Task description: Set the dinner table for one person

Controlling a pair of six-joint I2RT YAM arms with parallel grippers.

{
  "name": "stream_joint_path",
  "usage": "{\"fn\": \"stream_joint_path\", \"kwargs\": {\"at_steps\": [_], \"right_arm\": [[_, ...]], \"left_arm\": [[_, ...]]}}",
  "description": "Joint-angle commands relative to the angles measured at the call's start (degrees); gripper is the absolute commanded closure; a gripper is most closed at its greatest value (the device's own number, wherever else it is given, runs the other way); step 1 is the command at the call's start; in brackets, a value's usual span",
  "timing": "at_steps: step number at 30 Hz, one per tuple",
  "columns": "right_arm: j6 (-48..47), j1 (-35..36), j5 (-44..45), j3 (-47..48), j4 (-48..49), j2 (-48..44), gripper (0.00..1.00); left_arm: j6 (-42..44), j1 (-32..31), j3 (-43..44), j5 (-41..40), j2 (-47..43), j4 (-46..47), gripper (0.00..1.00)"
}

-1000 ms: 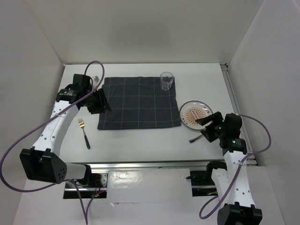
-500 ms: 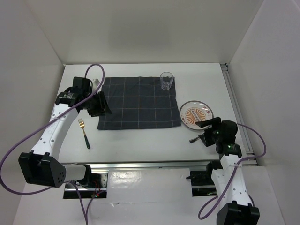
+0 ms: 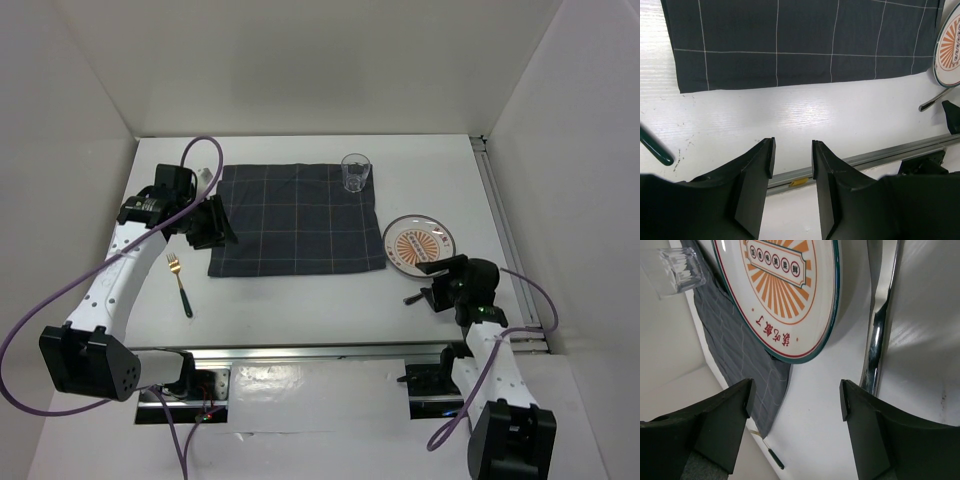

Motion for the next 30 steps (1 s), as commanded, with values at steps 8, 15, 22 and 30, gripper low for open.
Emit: {"fn": "stream_joint_path", "kwargs": {"at_steps": [8,15,22,30], "right_arm": [[0.6,-0.4,1.07,-1.98,11.74,6.73,0.25],[1.13,-0.4,1.69,-4.01,17.7,10.94,0.32],[1.13,-0.4,2.3,-4.01,22.01,15.86,0.39],[0.6,-0.4,2.3,-1.46,26.15,23.16,0.43]], "left_arm": [[1.61,-0.18,1.05,0.09,-0.48,-0.39,0.48],[1.61,-0.18,1.05,0.09,-0.48,-0.39,0.48],[1.61,-0.18,2.1,0.09,0.05,-0.92,0.48],[1.08,-0.18,2.63,0.09,0.57,-0.92,0.48]]}}
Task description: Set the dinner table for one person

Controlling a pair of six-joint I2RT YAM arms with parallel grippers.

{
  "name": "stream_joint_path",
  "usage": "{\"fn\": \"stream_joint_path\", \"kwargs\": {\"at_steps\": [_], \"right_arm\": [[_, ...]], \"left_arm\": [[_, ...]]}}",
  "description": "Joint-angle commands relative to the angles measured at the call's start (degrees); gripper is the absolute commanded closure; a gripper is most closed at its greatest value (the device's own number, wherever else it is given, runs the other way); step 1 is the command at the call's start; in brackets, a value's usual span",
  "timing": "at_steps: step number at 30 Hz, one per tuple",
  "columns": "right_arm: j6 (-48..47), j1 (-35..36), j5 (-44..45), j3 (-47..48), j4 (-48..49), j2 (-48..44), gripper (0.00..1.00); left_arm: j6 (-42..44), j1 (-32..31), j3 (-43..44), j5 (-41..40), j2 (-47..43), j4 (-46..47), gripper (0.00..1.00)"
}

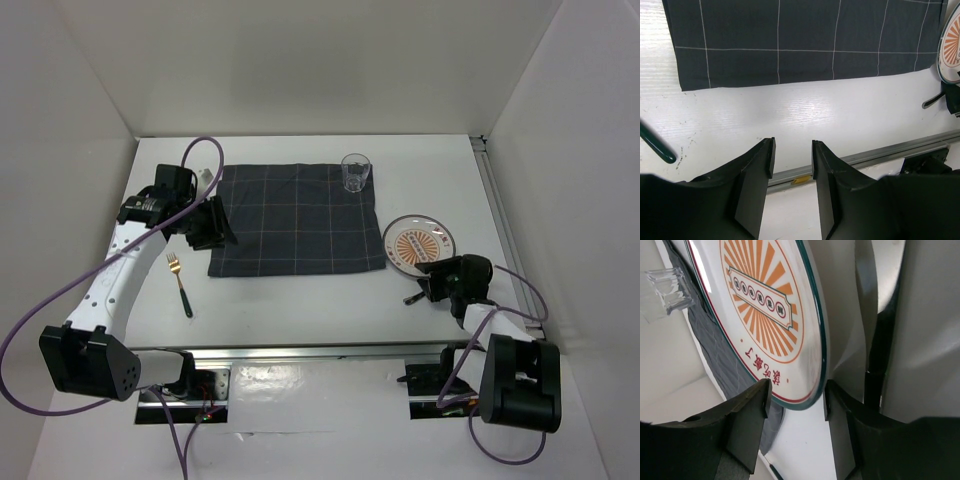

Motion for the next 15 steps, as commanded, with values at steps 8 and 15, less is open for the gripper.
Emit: {"fn": "stream_joint_path", "kwargs": {"at_steps": [8,15], "right_arm": [[-1.7,-0.4,3.18,3.32,3.63,5.39,0.65],[-8.71,-0.4,8.72,14.99,-13.13,-1.11,1.0]], "left_arm": [[-0.32,-0.18,2.52,-0.94,0.51,-0.22,0.48],[-0.32,-0.18,3.57,-0.95,0.51,-0.75,0.48]]}}
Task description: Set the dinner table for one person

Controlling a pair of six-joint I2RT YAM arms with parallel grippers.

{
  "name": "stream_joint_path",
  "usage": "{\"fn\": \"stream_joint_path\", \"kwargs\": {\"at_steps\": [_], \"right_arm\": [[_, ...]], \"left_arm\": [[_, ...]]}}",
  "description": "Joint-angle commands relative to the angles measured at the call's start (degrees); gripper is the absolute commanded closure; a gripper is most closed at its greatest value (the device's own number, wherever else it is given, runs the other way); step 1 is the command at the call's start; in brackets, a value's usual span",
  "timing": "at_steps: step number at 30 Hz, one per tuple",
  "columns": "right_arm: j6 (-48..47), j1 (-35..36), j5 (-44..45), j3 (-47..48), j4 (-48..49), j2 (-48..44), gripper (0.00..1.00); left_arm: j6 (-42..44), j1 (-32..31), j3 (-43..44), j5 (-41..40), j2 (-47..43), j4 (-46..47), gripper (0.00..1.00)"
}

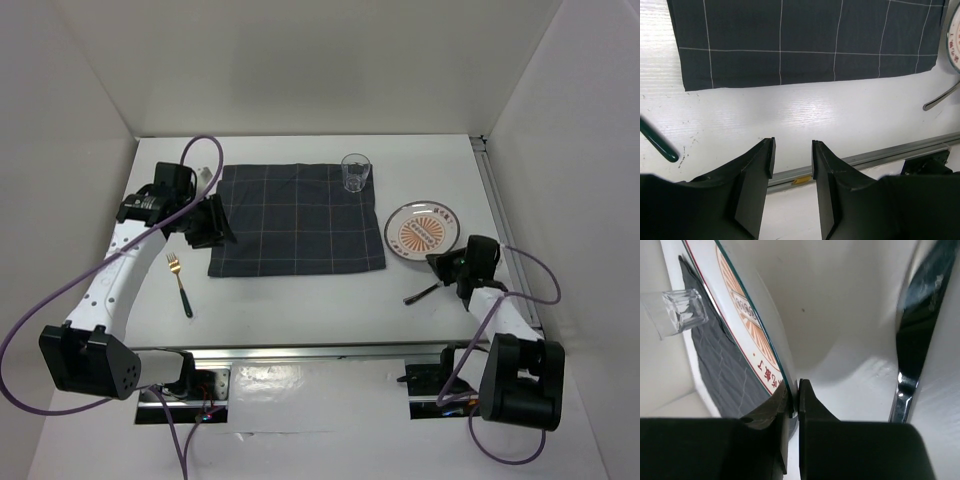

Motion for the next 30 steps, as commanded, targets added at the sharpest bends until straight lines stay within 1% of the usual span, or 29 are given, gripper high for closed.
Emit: {"fn": "stream_joint_path", "kwargs": {"at_steps": [1,4,5,7,8,9,10,11,13,14,15,16,17,21,22,25,27,30], "right_arm": [[-7.93,-0.16,5.46,11.01,-9.82,-4.61,1.0],[-12.25,-0.16,3.72,16.66,-13.43,-6.46,1.0],[-14.78,-0.16,2.58,20.76,-14.31,-6.47,1.0],[-18.65,-0.16,-3.56,25.35,-17.46,-3.33,1.0],[-19.81,-0.16,-5.93,30.34,-19.31,-1.74,1.0],[-20.86,0.71,-10.31,32.21,-20.37,-0.42,1.0],[-21.83,2.2,-11.57,33.71,-20.9,1.68,1.0],[-22.54,5.96,-12.36,36.51,-20.91,2.57,1.0],[-23.15,10.45,-12.37,39.07,-20.91,4.42,1.0],[-23.16,12.74,-12.37,40.57,-20.91,7.47,1.0],[-23.16,16.76,-12.37,43.45,-20.91,9.25,1.0],[-22.2,18.81,-12.37,44.7,-20.73,12.66,1.0],[-21.67,22.57,-12.37,46.1,-19.51,14.26,1.0],[-19.3,29.8,-12.98,49.54,-14.94,22.87,1.0],[-18.77,30.42,-13.68,49.55,-12.93,26.28,1.0],[-16.05,31.66,-15.1,50.42,-8.98,32.0,1.0],[-15.34,32.19,-15.62,50.95,-6.94,34.3,1.0],[-12.97,31.66,-19.82,52.18,-2.64,39.57,1.0]], "left_arm": [[-0.21,-0.18,3.33,-0.29,0.18,-0.05,0.48],[-0.74,-0.18,3.94,-0.82,0.18,-0.05,0.48],[-0.74,-0.18,3.95,-1.34,0.18,-0.05,0.48],[-1.26,-0.18,3.95,-1.35,0.18,-0.05,0.48],[-1.27,-0.18,4.56,-1.35,0.18,-0.05,0.48],[-1.27,-0.18,4.57,-1.35,0.79,-0.05,0.48],[-1.79,-0.18,5.09,-1.35,0.79,-0.66,0.48],[-1.8,-0.18,5.62,-1.35,0.8,-0.66,0.48],[-2.32,-0.18,6.14,-1.96,0.8,-0.66,0.48],[-2.32,-0.18,6.15,-2.74,0.8,-0.66,0.48],[-2.32,-0.18,6.15,-3.45,0.8,-0.66,0.48],[-2.32,-0.18,6.67,-3.45,0.8,-0.66,0.48],[-2.84,-0.18,6.68,-3.98,0.8,-0.66,0.48],[-2.85,-0.18,6.68,-3.98,0.8,-0.66,0.48],[-2.85,-0.18,7.2,-3.98,0.8,-0.66,0.48],[-2.85,-0.18,7.2,-4.6,0.8,-0.66,0.48],[-2.85,-0.18,7.2,-5.21,0.8,-0.66,0.48],[-3.38,-0.18,7.2,-5.74,0.27,-0.66,0.48]]}}
